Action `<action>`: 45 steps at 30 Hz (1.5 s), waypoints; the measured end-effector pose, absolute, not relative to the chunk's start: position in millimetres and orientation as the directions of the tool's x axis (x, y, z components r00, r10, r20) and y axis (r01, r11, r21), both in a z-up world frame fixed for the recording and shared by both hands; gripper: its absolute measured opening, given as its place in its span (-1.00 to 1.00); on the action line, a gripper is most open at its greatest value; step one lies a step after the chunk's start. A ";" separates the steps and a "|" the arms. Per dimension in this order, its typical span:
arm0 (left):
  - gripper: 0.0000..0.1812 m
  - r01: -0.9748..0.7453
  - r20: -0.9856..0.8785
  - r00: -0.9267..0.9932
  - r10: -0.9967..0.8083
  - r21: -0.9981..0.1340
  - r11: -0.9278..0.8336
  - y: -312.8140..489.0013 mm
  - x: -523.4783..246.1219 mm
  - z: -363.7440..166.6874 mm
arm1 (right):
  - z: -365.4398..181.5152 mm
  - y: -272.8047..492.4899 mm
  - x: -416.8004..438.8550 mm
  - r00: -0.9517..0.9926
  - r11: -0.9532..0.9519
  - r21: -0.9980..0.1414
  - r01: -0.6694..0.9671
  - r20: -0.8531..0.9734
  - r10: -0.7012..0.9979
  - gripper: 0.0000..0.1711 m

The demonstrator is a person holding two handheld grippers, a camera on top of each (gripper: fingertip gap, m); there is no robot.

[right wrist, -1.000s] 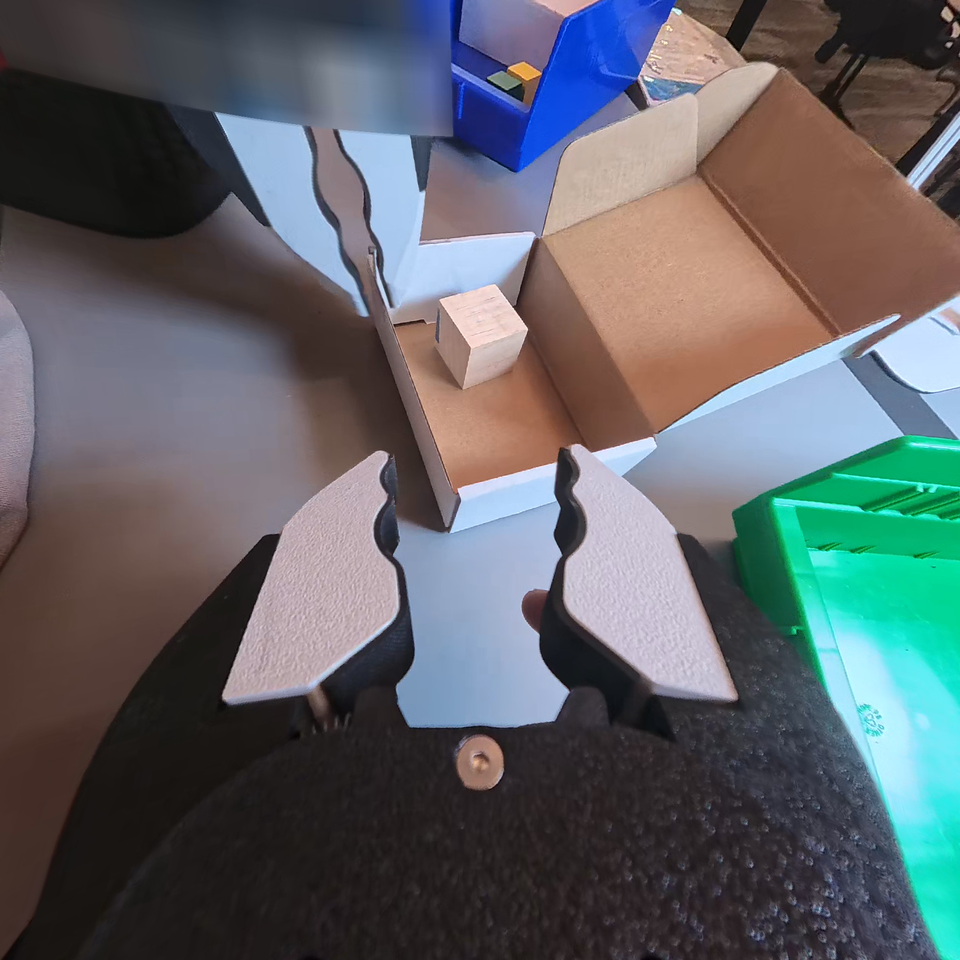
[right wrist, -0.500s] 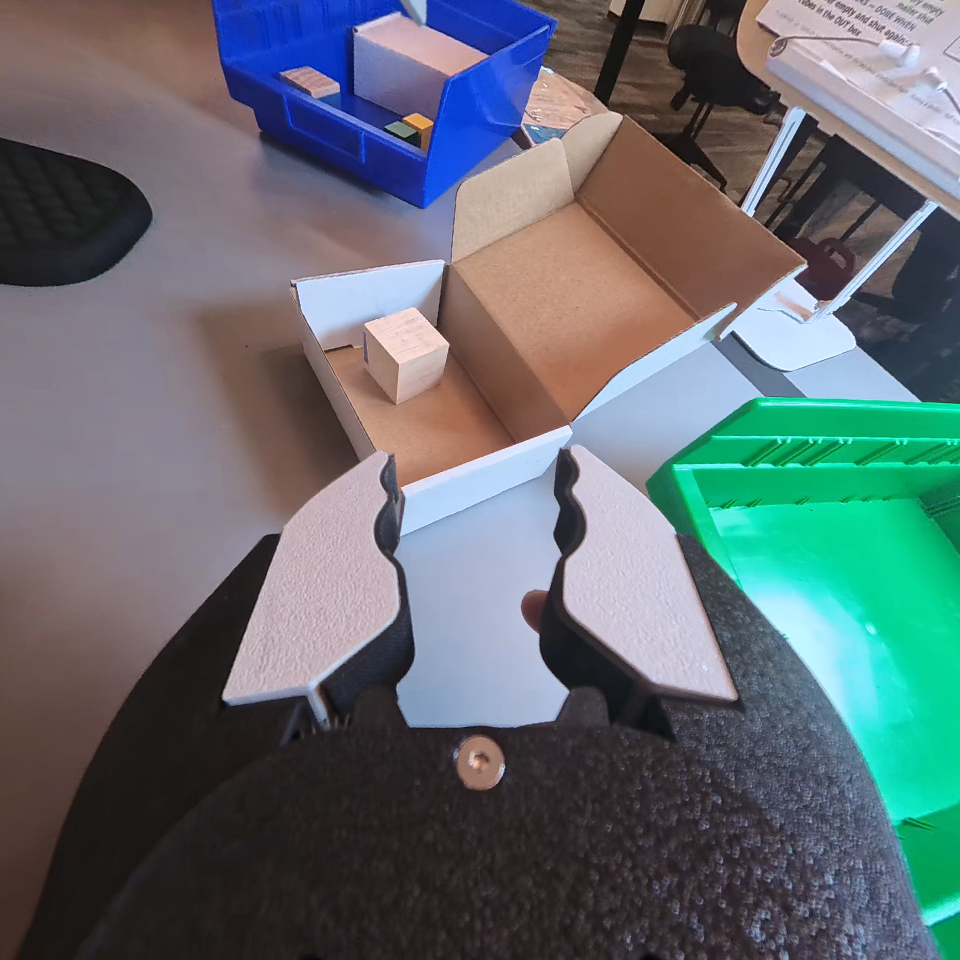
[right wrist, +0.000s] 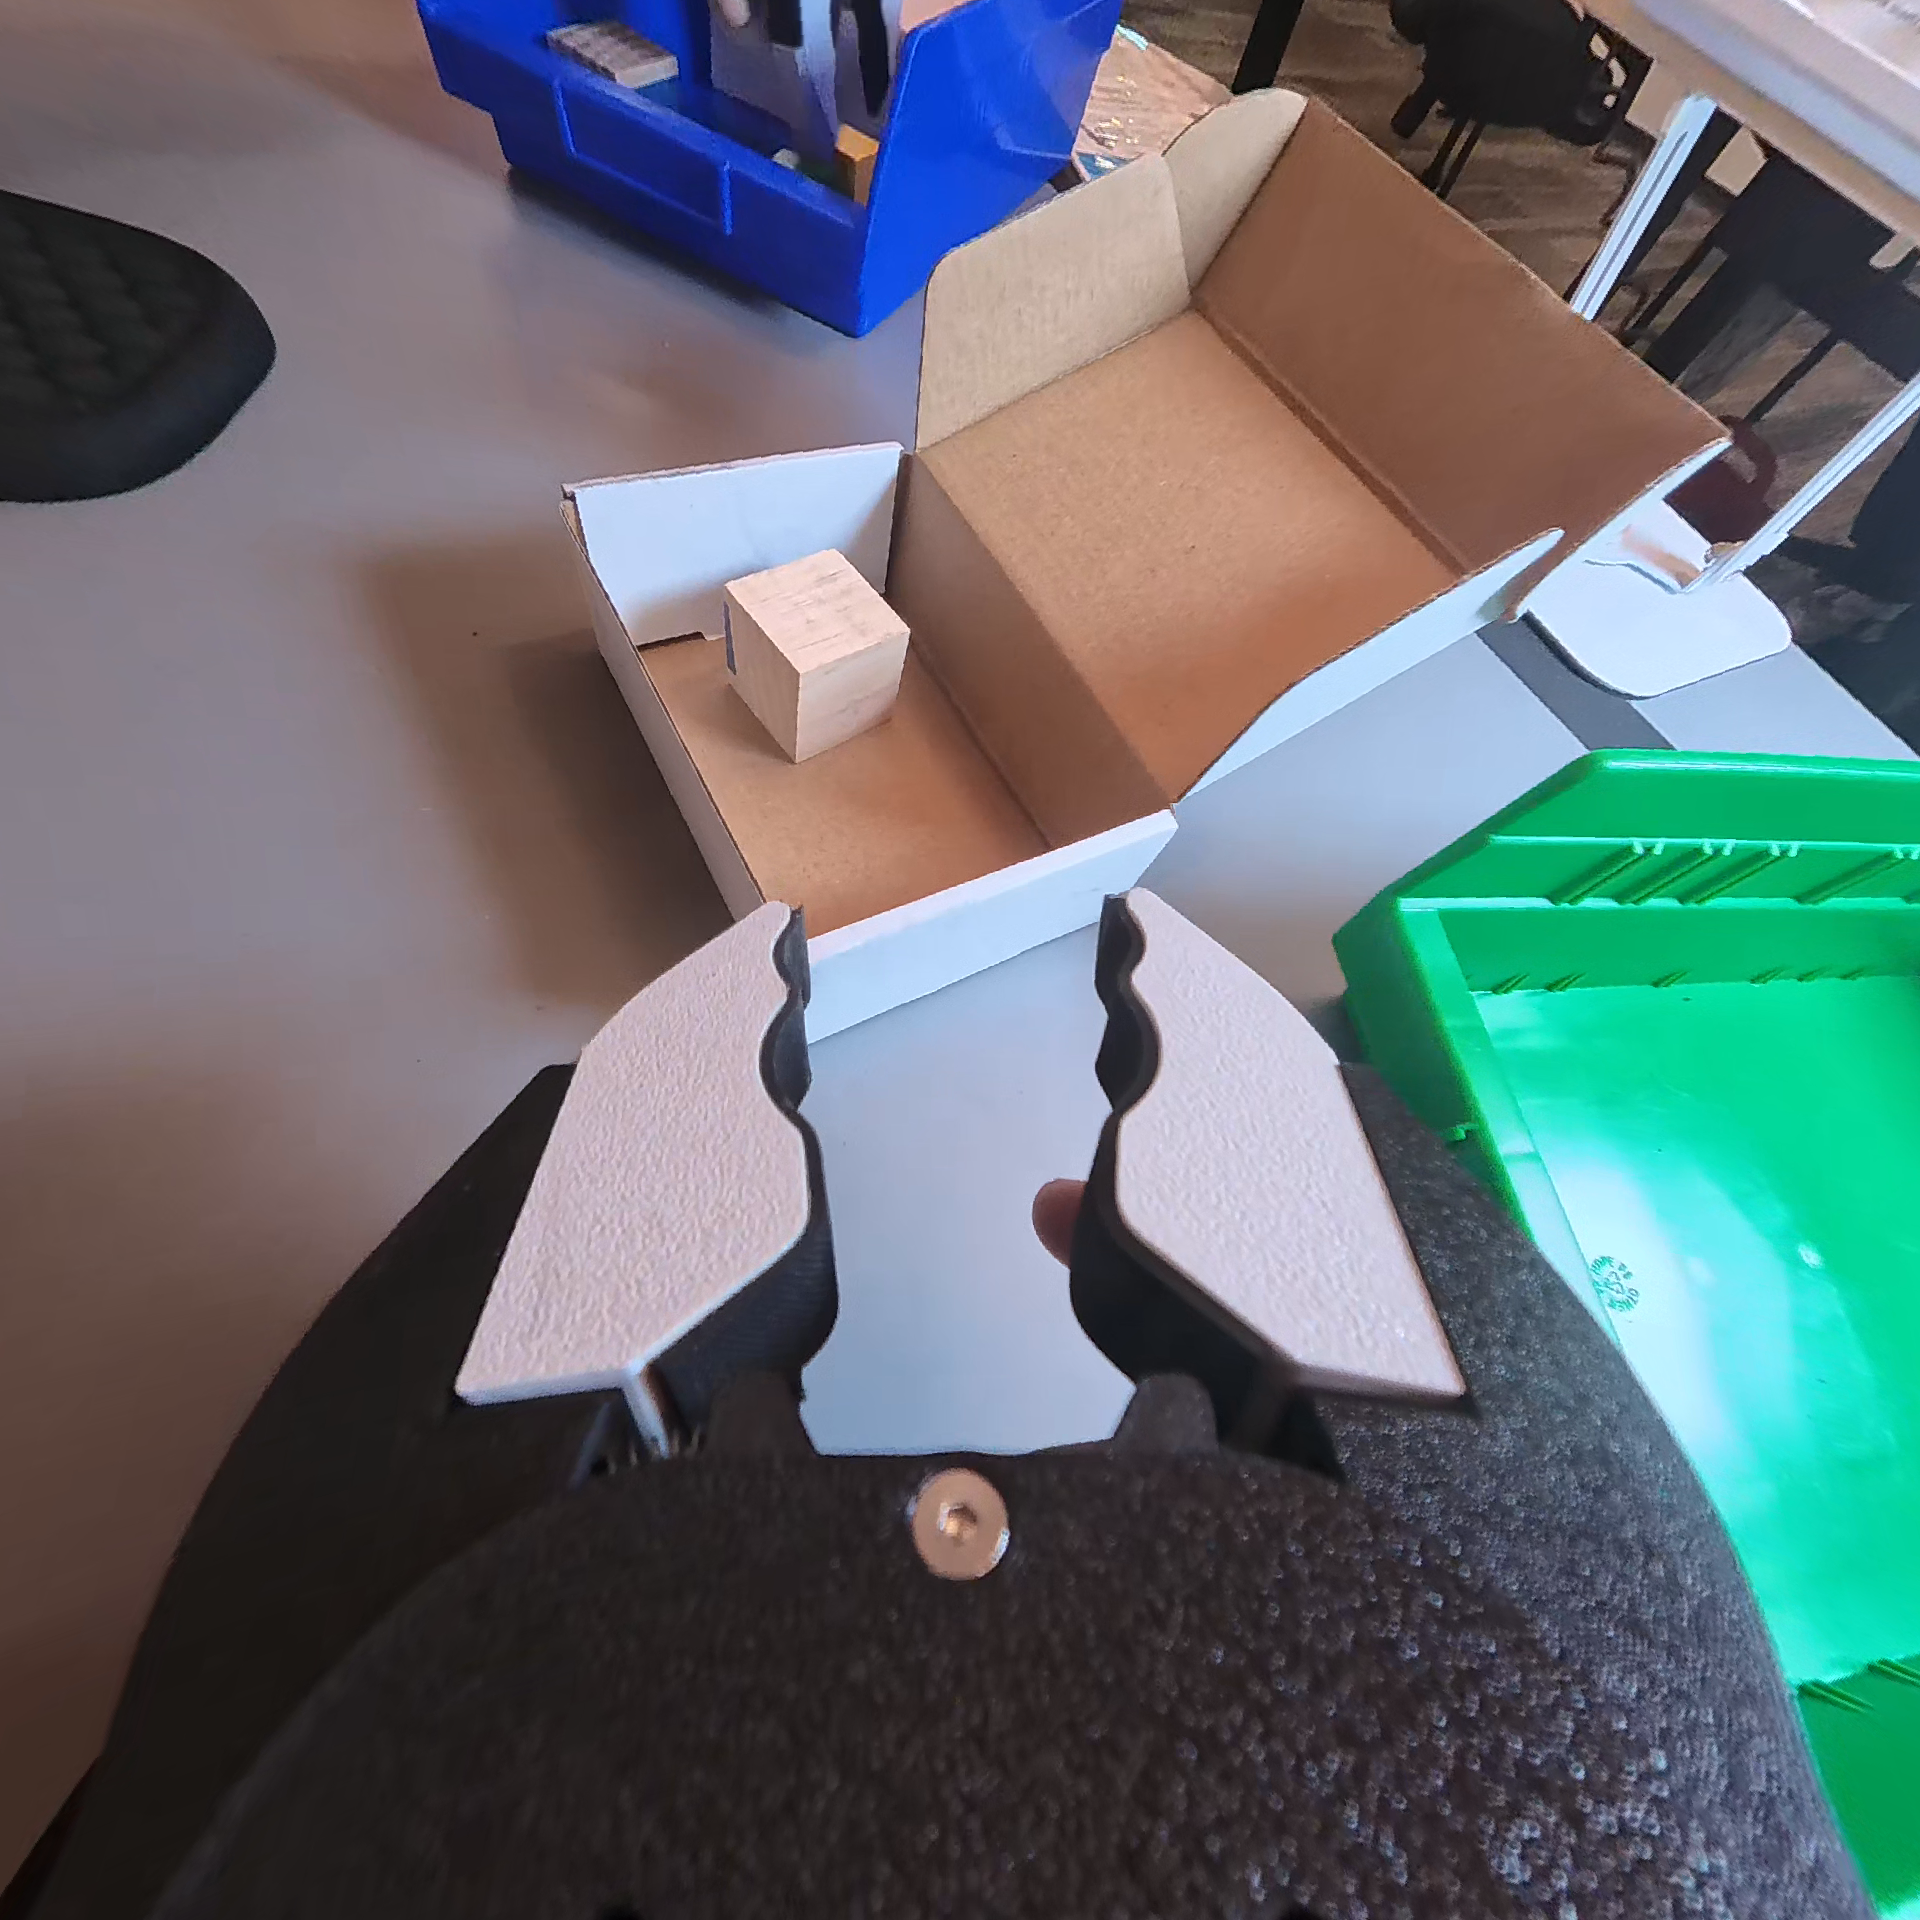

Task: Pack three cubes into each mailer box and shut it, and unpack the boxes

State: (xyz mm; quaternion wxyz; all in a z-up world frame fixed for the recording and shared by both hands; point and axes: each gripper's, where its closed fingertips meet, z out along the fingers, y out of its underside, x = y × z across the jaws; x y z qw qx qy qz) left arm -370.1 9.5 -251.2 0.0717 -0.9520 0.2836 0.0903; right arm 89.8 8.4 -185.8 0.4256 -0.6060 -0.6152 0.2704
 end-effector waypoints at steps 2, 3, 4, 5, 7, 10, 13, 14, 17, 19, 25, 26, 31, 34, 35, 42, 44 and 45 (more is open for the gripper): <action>-0.45 -0.571 -0.206 0.808 -0.552 -0.040 -0.820 5.0 -370.1 -258.2 | -186.4 7.5 89.4 0.092 0.124 -0.847 0.517 0.199 0.976 -0.38; -0.51 -0.573 -0.220 0.803 -0.554 -0.030 -0.819 5.5 -371.3 -259.8 | -186.7 7.2 89.2 0.091 0.125 -0.846 0.518 0.199 0.976 -0.38; -0.67 -0.578 -0.239 0.796 -0.556 -0.027 -0.815 7.1 -372.6 -259.7 | -186.8 7.0 89.2 0.090 0.126 -0.846 0.519 0.200 0.976 -0.39; -0.68 -0.584 -0.252 0.790 -0.559 -0.032 -0.811 9.0 -372.5 -257.8 | -186.8 7.0 89.3 0.090 0.127 -0.845 0.519 0.201 0.975 -0.39; -0.68 -0.571 -0.286 0.800 -0.528 -0.088 -0.817 17.2 -370.8 -241.4 | -185.9 7.2 89.3 0.092 0.128 -0.847 0.516 0.203 0.975 -0.40; -0.69 -0.559 -0.313 0.821 -0.478 -0.269 -0.784 33.3 -349.8 -189.1 | -184.4 7.8 89.6 0.095 0.128 -0.851 0.510 0.203 0.975 -0.42; -0.69 -0.617 -0.340 0.786 -0.516 -0.391 -0.682 35.9 -303.4 -130.7 | -184.1 9.7 90.3 0.100 0.123 -0.852 0.510 0.200 0.975 -0.42; -0.69 -0.640 -0.345 0.769 -0.539 -0.423 -0.642 34.7 -282.0 -114.4 | -183.7 9.9 90.5 0.101 0.120 -0.853 0.508 0.198 0.975 -0.42; -0.69 -0.708 -0.337 0.694 -0.636 -0.479 -0.518 24.8 -206.7 -88.3 | -180.7 8.4 89.9 0.101 0.117 -0.859 0.498 0.191 0.976 -0.42; -0.69 -0.745 -0.305 0.635 -0.710 -0.487 -0.457 14.9 -154.4 -92.0 | -179.6 6.8 89.8 0.098 0.122 -0.859 0.497 0.196 0.976 -0.42; -0.69 -0.835 -0.178 0.461 -0.869 -0.418 -0.357 -0.7 -38.5 -153.6 | -179.2 -0.7 87.7 0.071 0.133 -0.855 0.501 0.194 0.978 -0.41; -0.69 -0.844 -0.163 0.443 -0.882 -0.407 -0.349 1.0 -26.4 -164.5 | -179.2 -1.6 87.4 0.068 0.140 -0.853 0.503 0.200 0.977 -0.41; -0.69 -0.875 -0.121 0.388 -0.914 -0.359 -0.324 16.3 9.9 -209.3 | -181.1 0.0 89.5 0.071 0.158 -0.842 0.517 0.226 0.972 -0.41; -0.70 -0.893 -0.080 0.368 -0.927 -0.308 -0.328 16.5 18.4 -230.9 | -181.0 2.2 91.5 0.076 0.157 -0.842 0.516 0.227 0.971 -0.41; -0.70 -0.901 -0.085 0.359 -0.930 -0.292 -0.321 16.6 19.6 -236.7 | -180.9 3.0 92.1 0.079 0.158 -0.841 0.517 0.230 0.970 -0.42; -0.70 -0.937 -0.101 0.311 -0.945 -0.200 -0.287 10.7 9.3 -256.8 | -179.0 4.1 94.3 0.083 0.160 -0.845 0.511 0.233 0.969 -0.42; -0.70 -0.941 -0.105 0.307 -0.946 -0.184 -0.285 9.8 4.8 -258.4 | -179.3 4.1 94.3 0.083 0.160 -0.844 0.512 0.234 0.969 -0.42; -0.70 -0.943 -0.110 0.303 -0.947 -0.175 -0.282 9.3 2.6 -259.2 | -179.7 4.2 94.3 0.083 0.161 -0.843 0.514 0.235 0.968 -0.42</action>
